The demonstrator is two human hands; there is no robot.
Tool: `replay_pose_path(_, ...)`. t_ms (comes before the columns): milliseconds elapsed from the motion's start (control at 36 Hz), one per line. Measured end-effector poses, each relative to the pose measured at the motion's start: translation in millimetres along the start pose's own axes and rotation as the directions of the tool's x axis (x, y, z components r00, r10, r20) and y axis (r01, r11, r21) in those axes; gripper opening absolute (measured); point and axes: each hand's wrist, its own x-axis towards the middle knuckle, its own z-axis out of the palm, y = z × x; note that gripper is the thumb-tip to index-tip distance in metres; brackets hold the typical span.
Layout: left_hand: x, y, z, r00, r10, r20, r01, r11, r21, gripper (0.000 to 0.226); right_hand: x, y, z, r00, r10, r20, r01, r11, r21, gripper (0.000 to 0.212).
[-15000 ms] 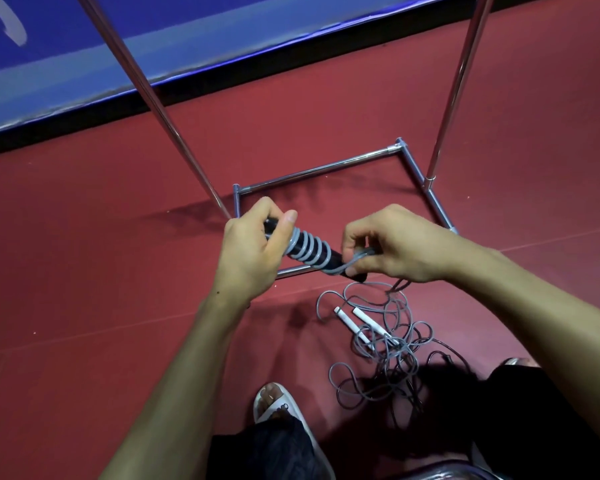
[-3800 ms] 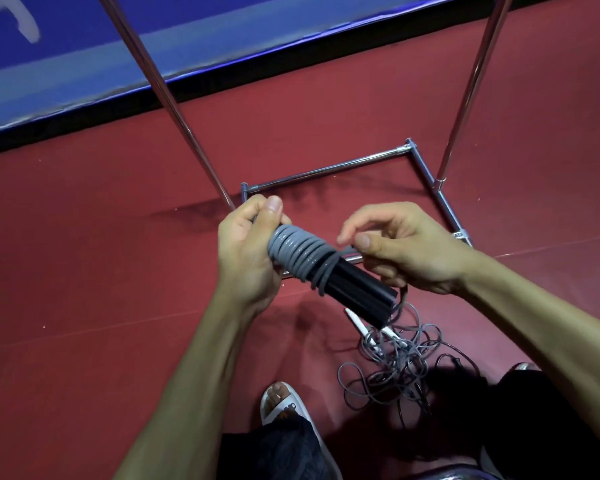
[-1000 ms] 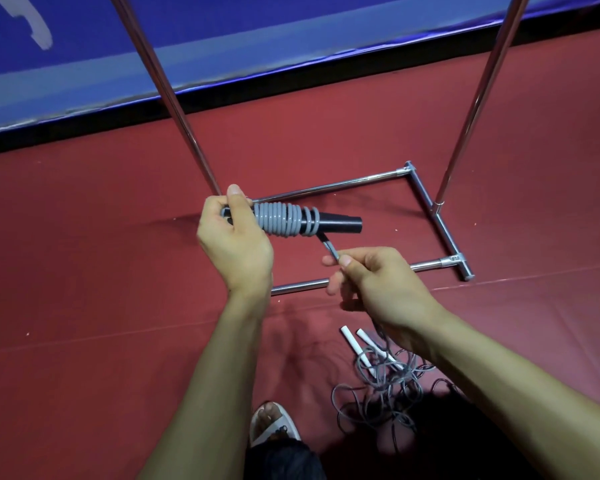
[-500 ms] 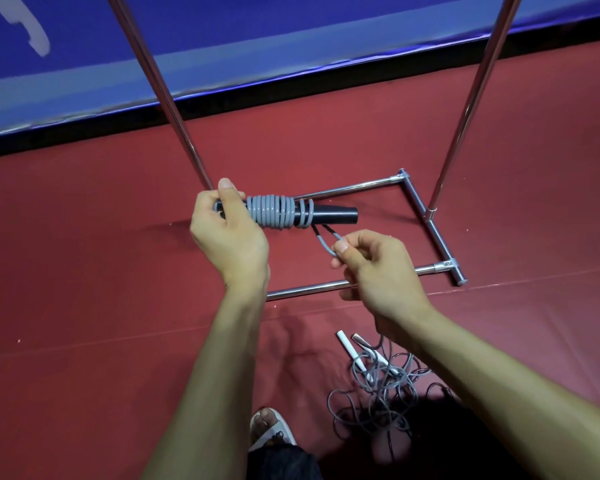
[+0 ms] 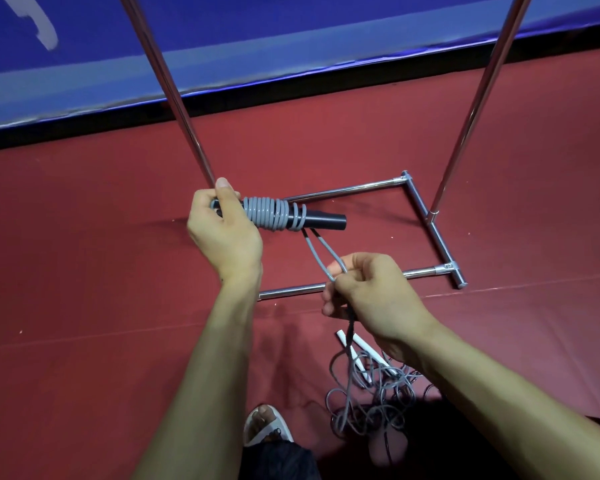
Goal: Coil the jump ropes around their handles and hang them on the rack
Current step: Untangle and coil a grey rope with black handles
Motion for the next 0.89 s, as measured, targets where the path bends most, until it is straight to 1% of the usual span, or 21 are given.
replay_pose_path(111,1.0,-2.5,-1.7,1.000,0.007,-0.001,-0.007,1.000,0.007,0.034,0.4,-0.6,-4.1,0.999,0.019,0.038,-0.019,1.000,-0.018,0.024)
replay_pose_path(167,0.5,-2.8,-1.1,1.000,0.010,0.006,-0.010,1.000,0.011,0.034,1.0,-1.2,-6.0,0.999,0.031,0.043,-0.032,0.999,0.020,0.029)
replay_pose_path(306,1.3,-3.9,0.4,1.000,0.015,0.002,-0.015,1.000,0.020,0.034,-0.1,0.1,-9.1,1.000,0.021,-0.009,-0.021,0.999,0.043,0.039)
replay_pose_path(361,3.0,-5.3,-0.4,1.000,0.005,-0.009,-0.005,1.000,0.017,0.034,-1.7,1.4,-10.1,1.000,0.021,-0.015,-0.020,0.996,0.082,0.046)
replay_pose_path(444,5.2,-7.7,-1.5,1.000,-0.001,-0.027,0.002,1.000,0.032,0.033,-4.8,1.5,-11.2,1.000,0.004,0.000,-0.004,0.990,0.139,0.065)
replay_pose_path(472,6.1,-7.8,-1.8,0.999,-0.003,-0.034,0.004,0.999,0.036,0.032,-5.9,0.2,-10.6,1.000,0.003,0.005,-0.004,0.988,0.157,0.066)
replay_pose_path(583,8.2,-7.4,-3.6,0.998,0.036,-0.043,-0.033,0.998,0.050,0.029,-10.4,-3.4,-4.9,0.999,0.046,-0.020,-0.041,0.982,0.186,0.047)
replay_pose_path(639,5.2,-6.1,-4.5,0.996,0.086,-0.009,-0.085,0.993,0.077,0.027,-12.8,-4.1,-2.4,0.997,0.072,-0.030,-0.064,0.977,0.203,0.042)
replay_pose_path(667,3.1,-5.7,-5.0,0.993,0.117,0.013,-0.117,0.989,0.091,0.027,-14.5,-5.3,-0.9,0.997,0.070,-0.024,-0.064,0.978,0.198,0.034)
replay_pose_path(694,1.5,-5.9,-5.6,0.989,0.146,0.034,-0.149,0.984,0.102,0.029,-15.9,-6.4,0.4,0.998,0.054,-0.011,-0.051,0.982,0.180,0.023)
replay_pose_path(722,0.2,-6.4,-6.1,0.984,0.168,0.052,-0.173,0.979,0.112,0.030,-17.0,-6.8,1.1,0.999,0.032,-0.003,-0.032,0.989,0.148,0.018)
replay_pose_path(750,-0.3,-6.9,-6.6,0.981,0.182,0.067,-0.189,0.975,0.119,0.032,-16.5,-5.8,1.1,1.000,0.004,-0.006,-0.003,0.996,0.092,0.020)
replay_pose_path(806,-1.4,-7.4,-7.8,0.975,0.204,0.092,-0.215,0.968,0.131,0.032,-13.4,-2.6,-1.8,0.996,-0.082,-0.028,0.079,0.994,-0.081,0.027)
replay_pose_path(833,-2.4,-6.8,-8.5,0.970,0.220,0.103,-0.233,0.962,0.140,0.031,-11.1,-1.6,-3.8,0.992,-0.121,-0.044,0.112,0.979,-0.172,0.026)
replay_pose_path(889,-5.1,-4.9,-9.9,0.957,0.258,0.130,-0.277,0.947,0.163,0.027,-6.4,0.0,-9.5,0.980,-0.186,-0.064,0.156,0.933,-0.325,0.017)
